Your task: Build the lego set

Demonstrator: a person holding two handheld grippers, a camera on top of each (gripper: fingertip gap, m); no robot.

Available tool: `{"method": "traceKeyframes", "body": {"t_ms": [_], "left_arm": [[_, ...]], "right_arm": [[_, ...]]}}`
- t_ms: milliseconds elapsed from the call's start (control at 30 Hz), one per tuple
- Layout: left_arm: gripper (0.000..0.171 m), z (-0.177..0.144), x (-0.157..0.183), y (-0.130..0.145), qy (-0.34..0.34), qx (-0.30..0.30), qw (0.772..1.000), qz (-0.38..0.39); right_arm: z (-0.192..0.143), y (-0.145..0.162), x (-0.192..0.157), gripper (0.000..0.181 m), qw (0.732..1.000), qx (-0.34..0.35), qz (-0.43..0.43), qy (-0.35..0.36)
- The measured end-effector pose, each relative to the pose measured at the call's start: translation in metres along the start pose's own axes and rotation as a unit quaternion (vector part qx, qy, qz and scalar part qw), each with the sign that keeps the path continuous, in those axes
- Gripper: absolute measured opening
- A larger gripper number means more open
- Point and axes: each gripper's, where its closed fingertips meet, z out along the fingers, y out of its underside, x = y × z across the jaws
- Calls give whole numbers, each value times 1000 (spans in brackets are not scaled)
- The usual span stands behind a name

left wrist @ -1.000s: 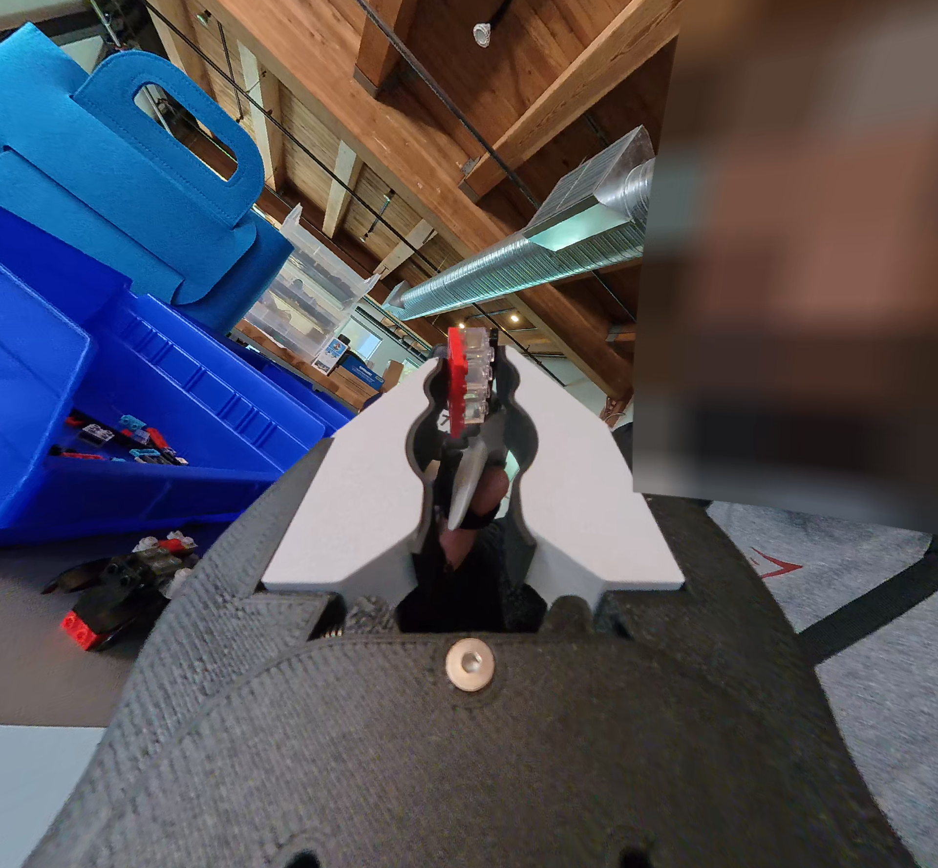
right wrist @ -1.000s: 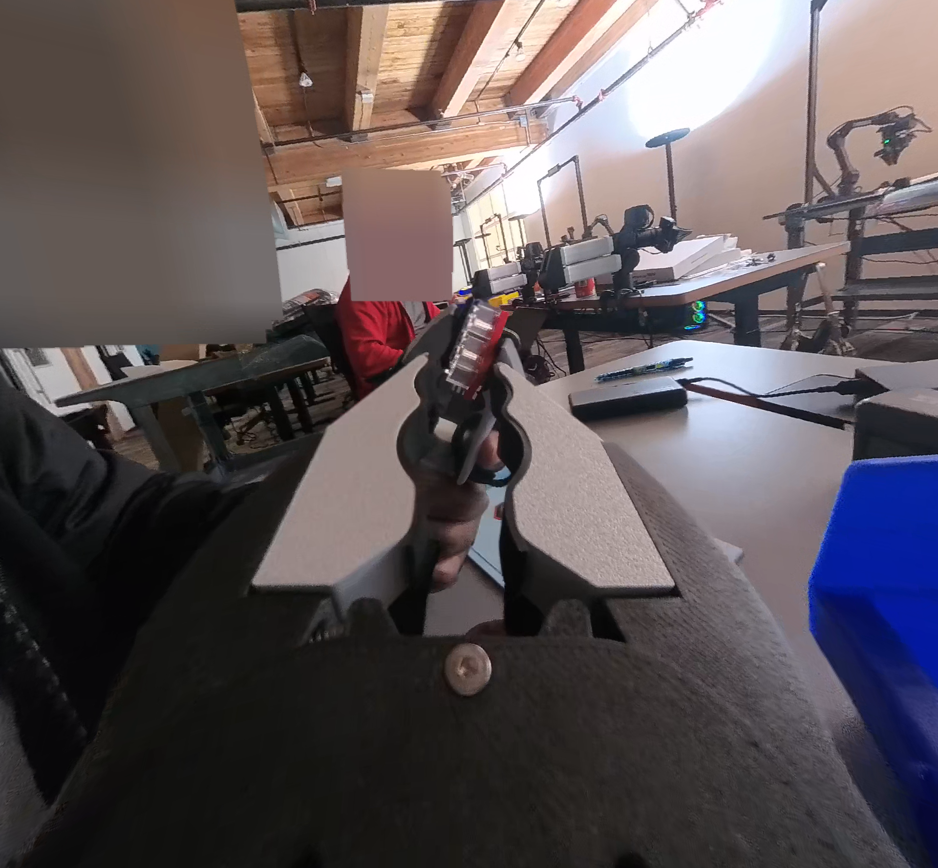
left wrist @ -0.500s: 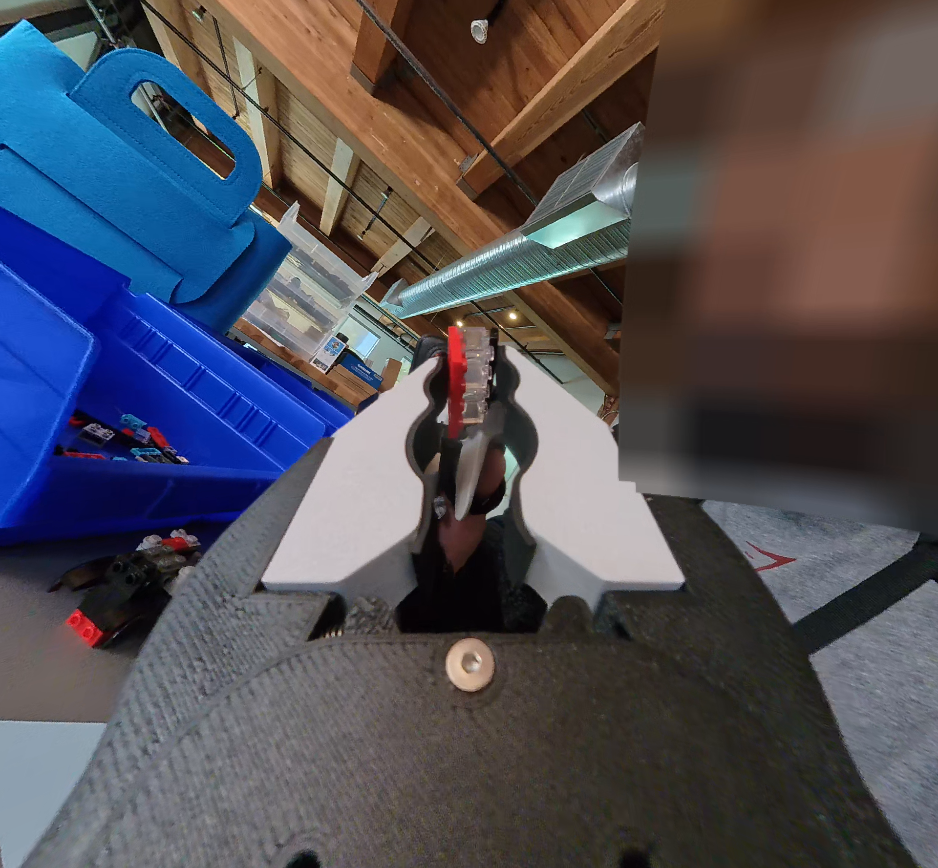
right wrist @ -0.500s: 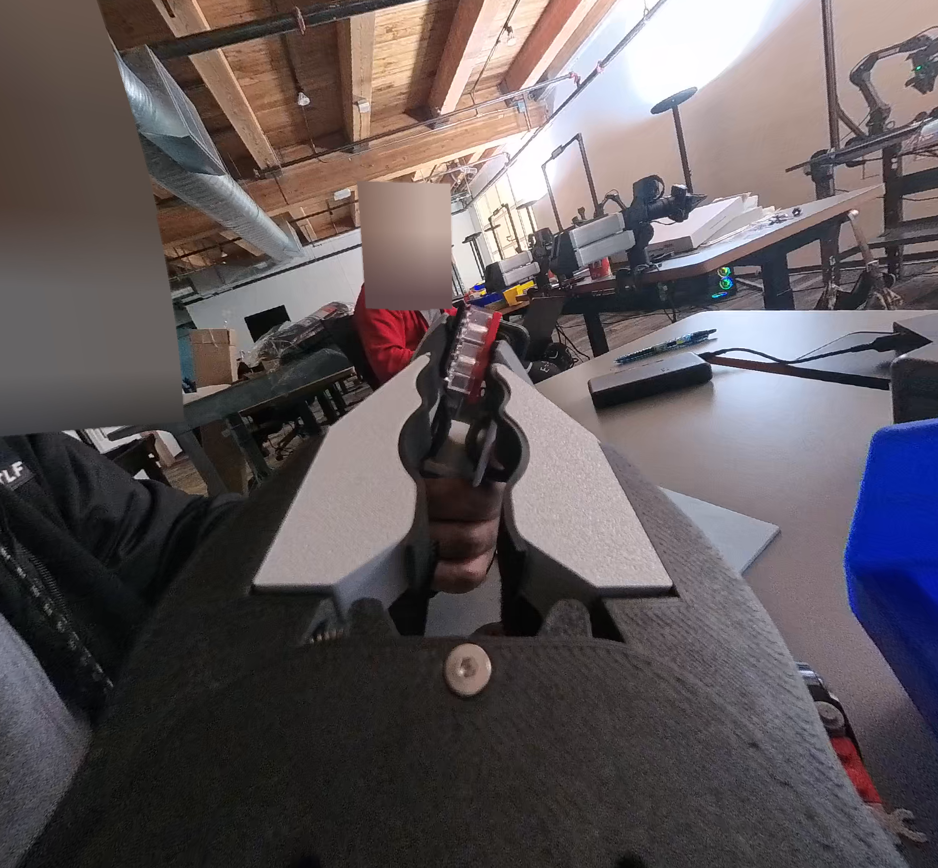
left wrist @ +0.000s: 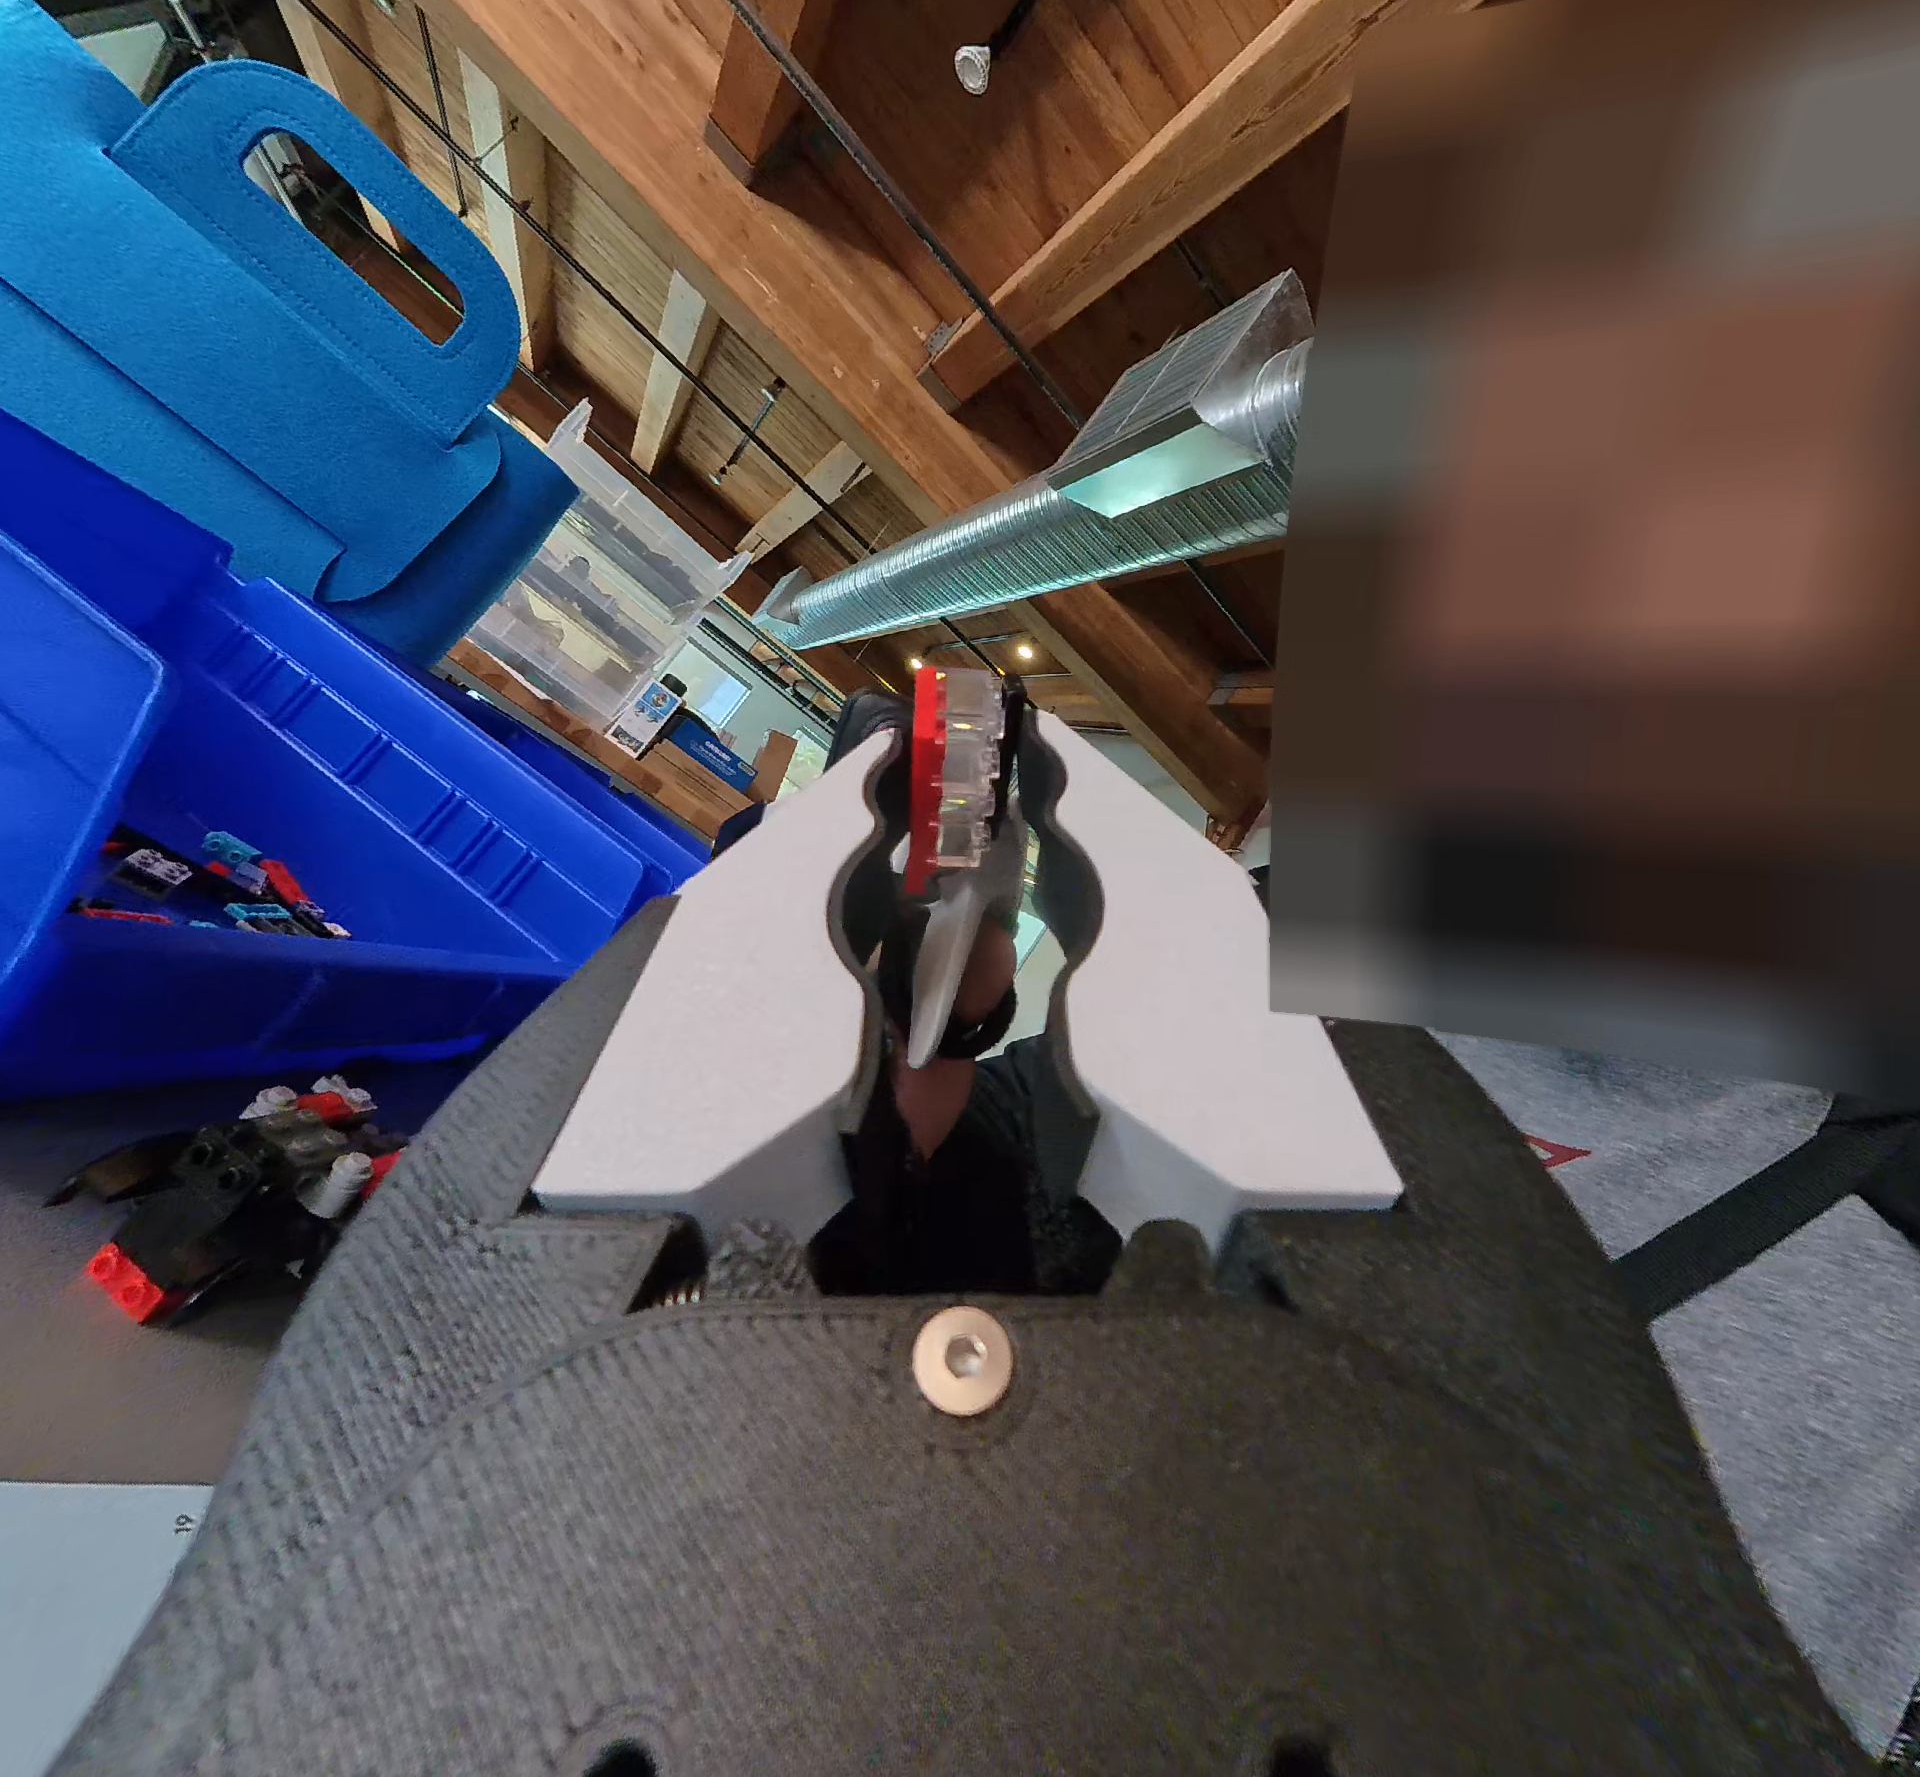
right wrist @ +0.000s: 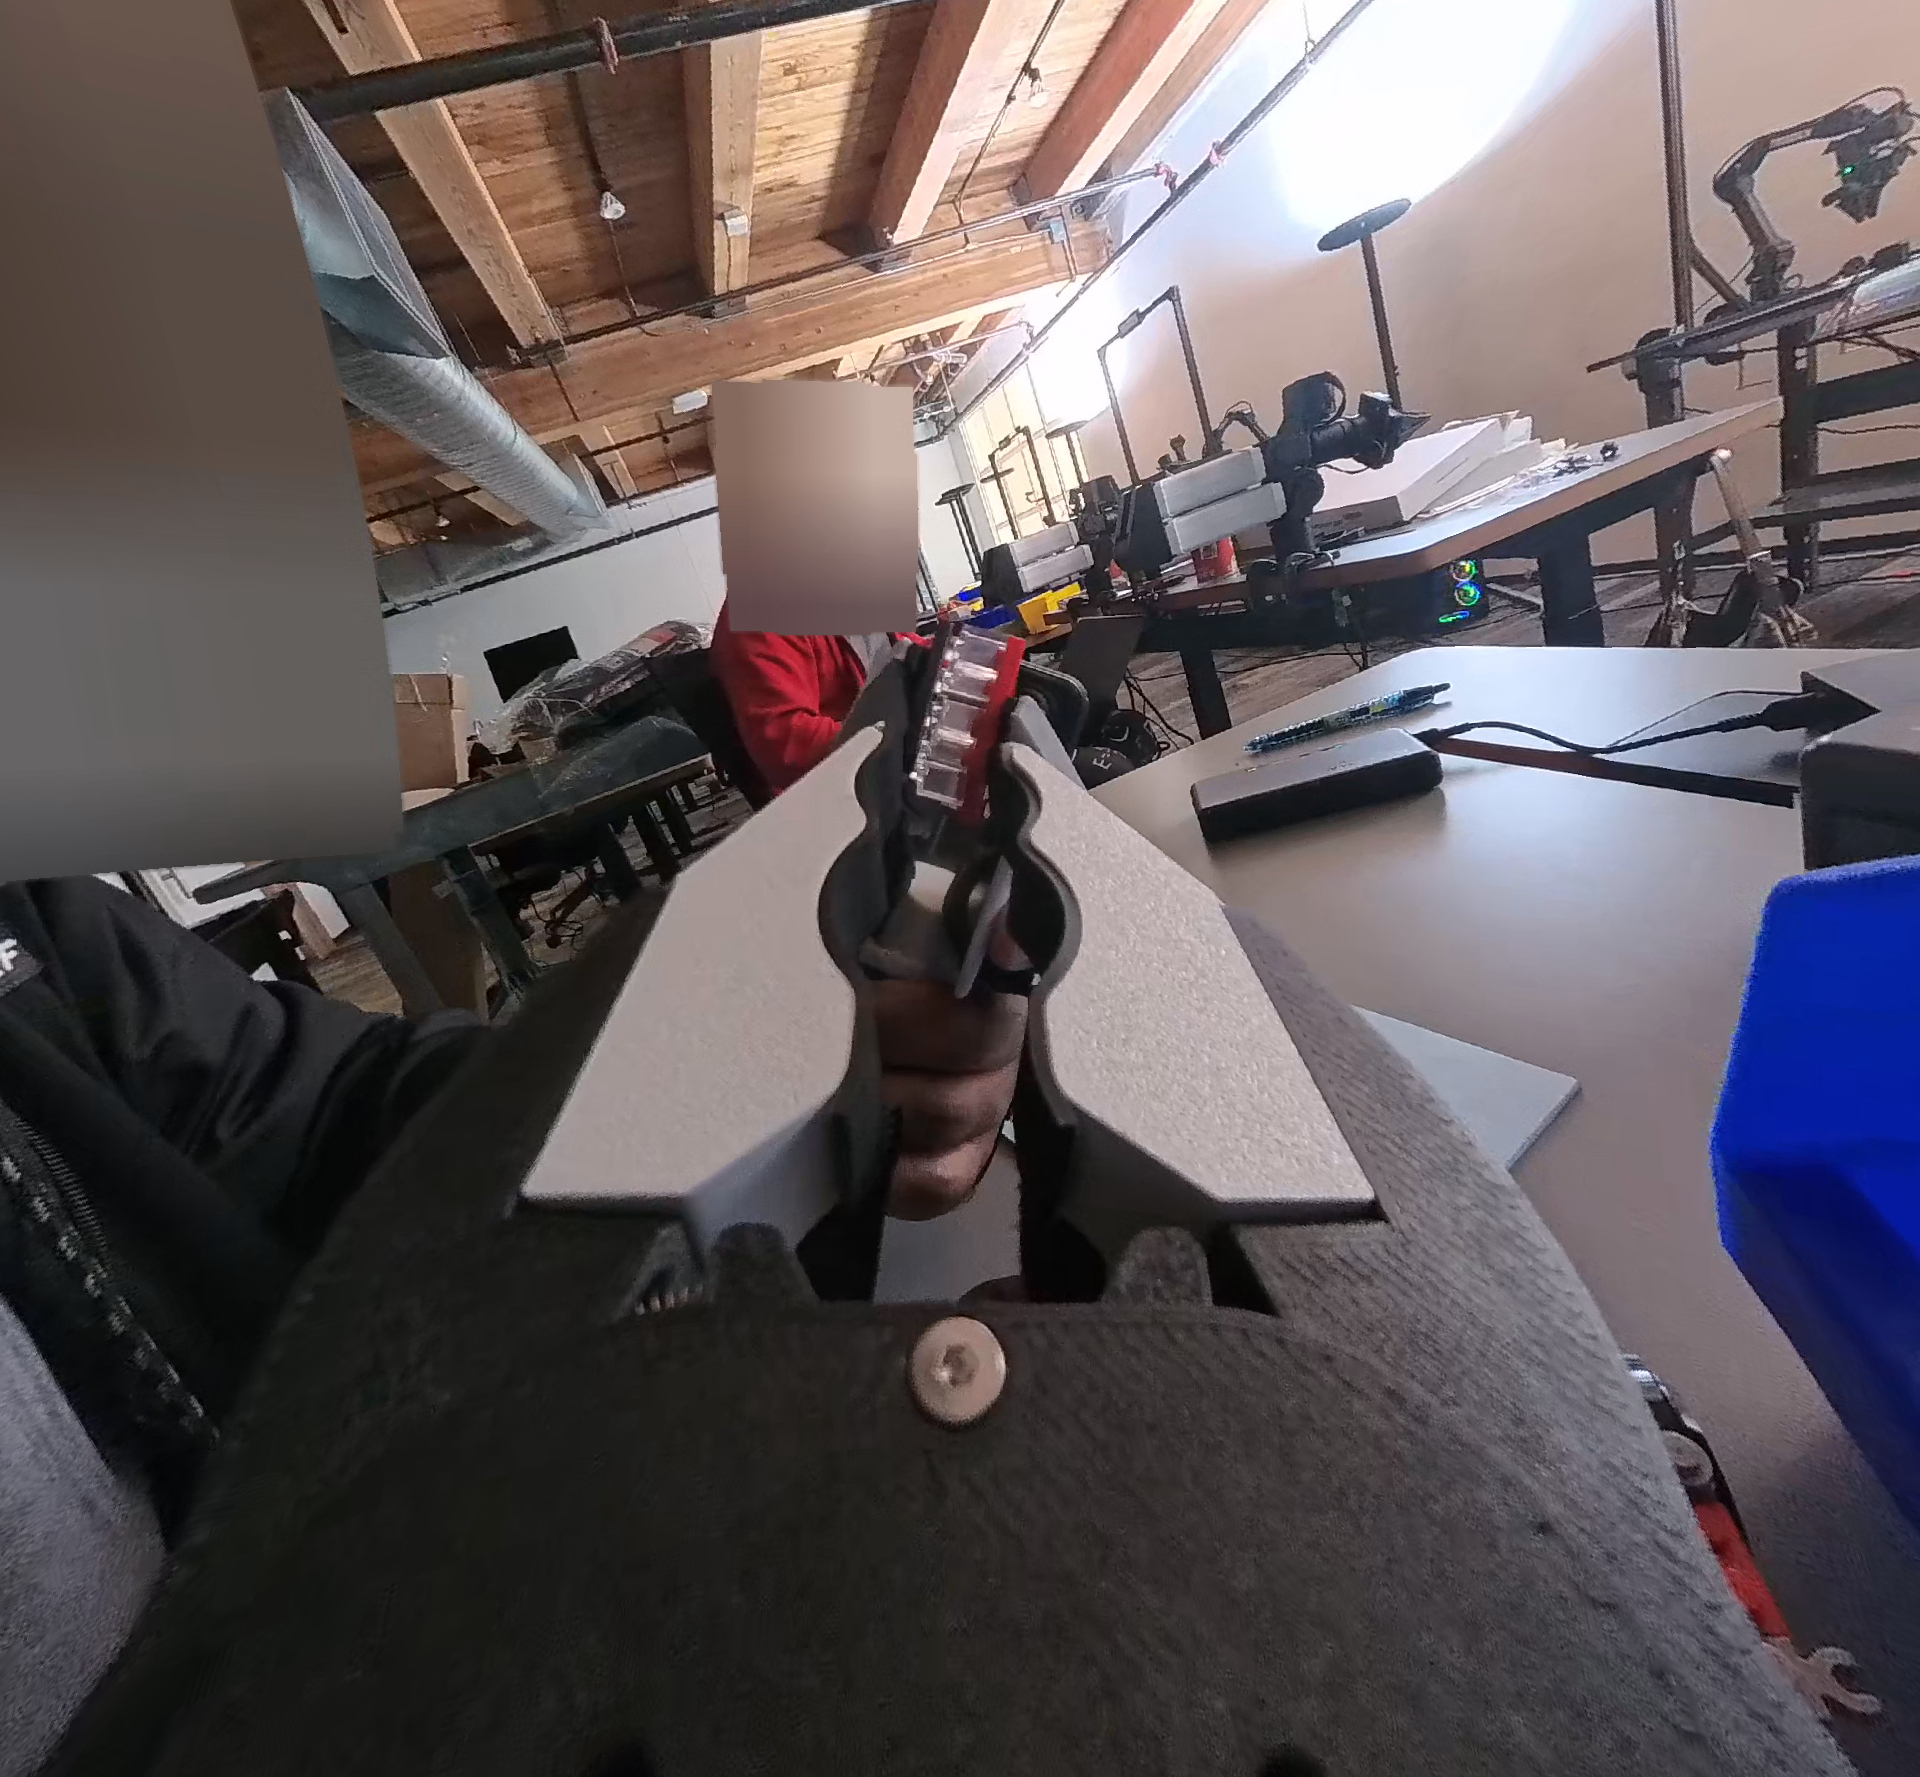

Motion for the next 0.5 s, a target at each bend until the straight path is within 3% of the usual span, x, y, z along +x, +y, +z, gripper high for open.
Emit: {"method": "traceKeyframes", "body": {"t_ms": [500], "left_arm": [[18,-1,2,1,7,2,1000,14]], "right_arm": [[1,1,-4,18,1000,-1,-29,6]]}}
